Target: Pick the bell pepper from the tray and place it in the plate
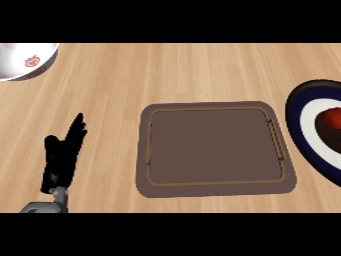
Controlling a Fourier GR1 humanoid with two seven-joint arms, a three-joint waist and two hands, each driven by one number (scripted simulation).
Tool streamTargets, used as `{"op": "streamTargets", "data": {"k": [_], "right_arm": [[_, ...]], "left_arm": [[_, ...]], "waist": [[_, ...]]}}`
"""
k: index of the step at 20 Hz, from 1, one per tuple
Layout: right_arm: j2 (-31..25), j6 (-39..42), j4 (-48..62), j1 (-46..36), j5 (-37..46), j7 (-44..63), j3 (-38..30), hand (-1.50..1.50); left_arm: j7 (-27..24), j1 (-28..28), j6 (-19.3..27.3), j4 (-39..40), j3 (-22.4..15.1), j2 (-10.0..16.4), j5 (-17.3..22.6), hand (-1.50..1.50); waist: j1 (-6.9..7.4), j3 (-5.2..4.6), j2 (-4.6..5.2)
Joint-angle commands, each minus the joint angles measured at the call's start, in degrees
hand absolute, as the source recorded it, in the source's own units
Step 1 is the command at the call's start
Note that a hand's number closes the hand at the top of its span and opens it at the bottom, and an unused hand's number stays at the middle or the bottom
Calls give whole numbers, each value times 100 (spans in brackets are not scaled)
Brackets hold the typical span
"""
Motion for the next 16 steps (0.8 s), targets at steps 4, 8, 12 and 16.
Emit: {"op": "streamTargets", "data": {"k": [4,8,12,16], "right_arm": [[3,-534,-72,-113,84,439,183,-150],[-284,-513,714,-155,115,-257,171,-150],[-530,-663,1051,-212,128,-239,100,-150],[-758,-509,1114,84,-1,-449,-1,-150]], "left_arm": [[-139,-186,-39,318,168,-87,-86,0],[256,-473,-130,99,317,4,-76,0],[216,-62,-160,-30,159,-117,-160,0],[188,88,-309,-234,305,-18,-35,0]], "waist": [[-20,-3,-2],[-8,0,2],[4,1,3],[-10,0,-2]]}}
